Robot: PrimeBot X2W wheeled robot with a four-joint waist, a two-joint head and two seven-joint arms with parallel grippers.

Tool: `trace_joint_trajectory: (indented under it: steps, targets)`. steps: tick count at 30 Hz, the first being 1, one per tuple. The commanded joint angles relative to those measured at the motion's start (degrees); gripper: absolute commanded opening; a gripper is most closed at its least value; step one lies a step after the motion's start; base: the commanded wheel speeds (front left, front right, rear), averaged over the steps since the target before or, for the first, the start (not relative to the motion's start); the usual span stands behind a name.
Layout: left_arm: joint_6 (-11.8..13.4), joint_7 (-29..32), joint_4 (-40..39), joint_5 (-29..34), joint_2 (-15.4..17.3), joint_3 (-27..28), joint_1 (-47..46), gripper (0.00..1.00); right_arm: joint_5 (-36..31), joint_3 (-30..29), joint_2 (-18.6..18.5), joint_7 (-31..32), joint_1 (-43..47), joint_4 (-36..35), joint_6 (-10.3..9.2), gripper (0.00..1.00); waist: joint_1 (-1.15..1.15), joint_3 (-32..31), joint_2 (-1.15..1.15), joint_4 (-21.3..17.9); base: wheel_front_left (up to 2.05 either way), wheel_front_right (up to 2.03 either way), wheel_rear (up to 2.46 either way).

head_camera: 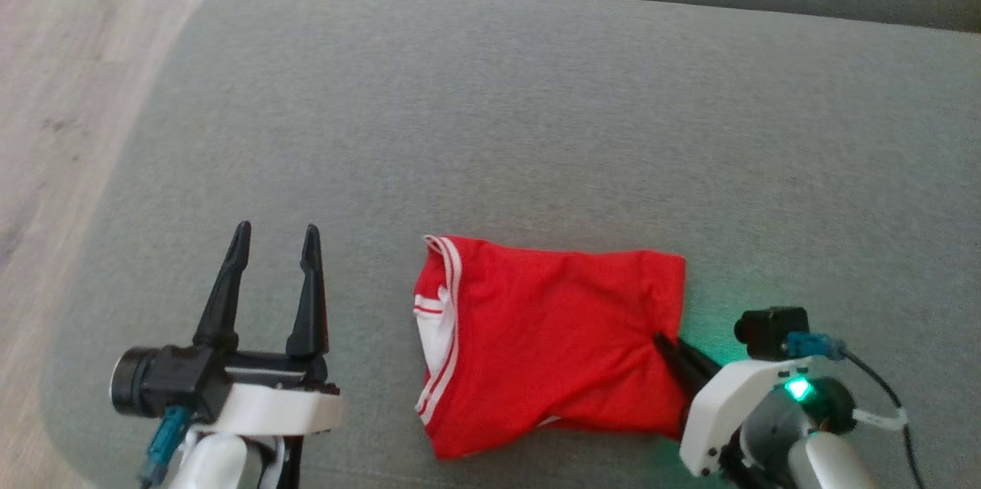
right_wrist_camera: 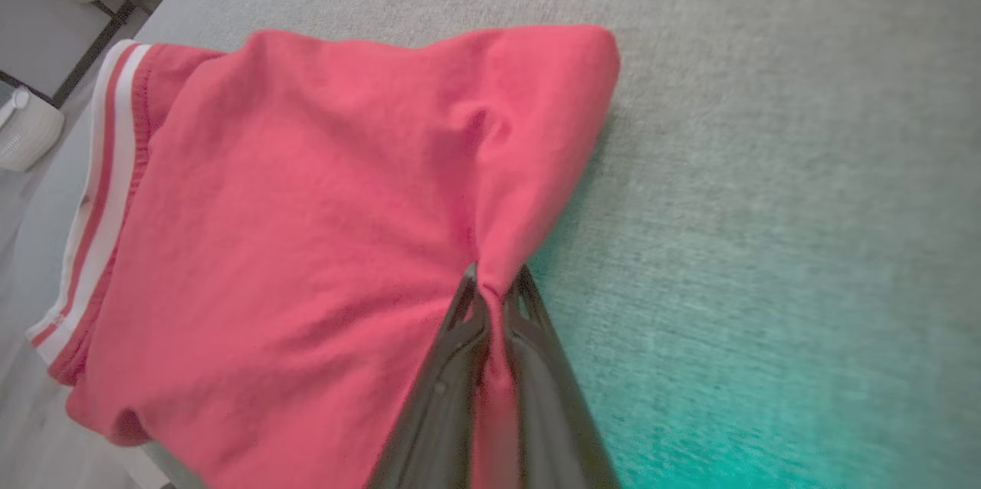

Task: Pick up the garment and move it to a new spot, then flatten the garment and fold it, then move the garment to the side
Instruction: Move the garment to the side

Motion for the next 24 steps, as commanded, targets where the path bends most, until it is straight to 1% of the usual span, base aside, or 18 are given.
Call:
trace_joint_trajectory:
  steps: [1,5,6,7,12,15,19,24]
  targets:
    - [-0.4,-0.5,-2.0,0.7,0.3,3.0,-1.1,1.00,-1.8,1.7,-1.7,-0.9,-1.9,-3.0,-0.03,0.00,0.00,0.1,0.00,-1.8,0.00,0.00,0.00]
    - [-1.0,-0.5,-2.6,1.4,-0.1,4.5,-0.2,1.00,-3.7,0.7,-3.8,-1.7,-2.3,-7.1,-0.03,0.00,0.00,0.6,0.00,-6.5,0.00,0.00,0.00]
    - [-1.2,-0.5,-2.8,1.7,-0.3,5.2,0.1,1.00,-4.5,-0.3,-5.0,-1.7,-2.4,-9.3,-0.03,0.00,0.00,0.8,0.00,-9.6,0.00,0.00,0.00]
    - [-1.3,-0.5,-3.0,1.8,-0.3,5.7,0.3,1.00,-4.8,-0.8,-5.7,-1.6,-2.5,-10.3,-0.03,0.00,0.00,1.0,0.00,-11.4,0.00,0.00,0.00]
    - [-2.4,-0.5,-3.9,2.3,-0.7,7.1,0.4,1.00,-5.5,-4.1,-9.7,0.0,-4.2,-14.2,-0.03,0.00,0.00,2.4,0.00,-19.7,0.00,0.00,0.00]
    - [-3.0,-0.5,-4.5,2.9,-0.8,7.4,-0.1,1.00,-4.8,-5.5,-12.0,0.7,-6.8,-14.9,-0.03,0.00,0.00,3.6,0.00,-23.8,0.00,0.00,0.00]
    - [-4.2,-0.5,-5.0,3.5,-0.6,7.0,-1.7,1.00,-3.8,-7.1,-14.5,0.7,-11.1,-14.5,-0.03,0.00,0.00,6.2,0.00,-27.2,0.00,0.00,0.00]
    - [-5.3,-0.5,-5.2,4.3,0.0,6.3,-4.4,1.00,-3.6,-9.4,-16.5,-0.2,-16.9,-12.8,-0.03,0.00,0.00,9.7,0.00,-28.1,0.00,0.00,0.00]
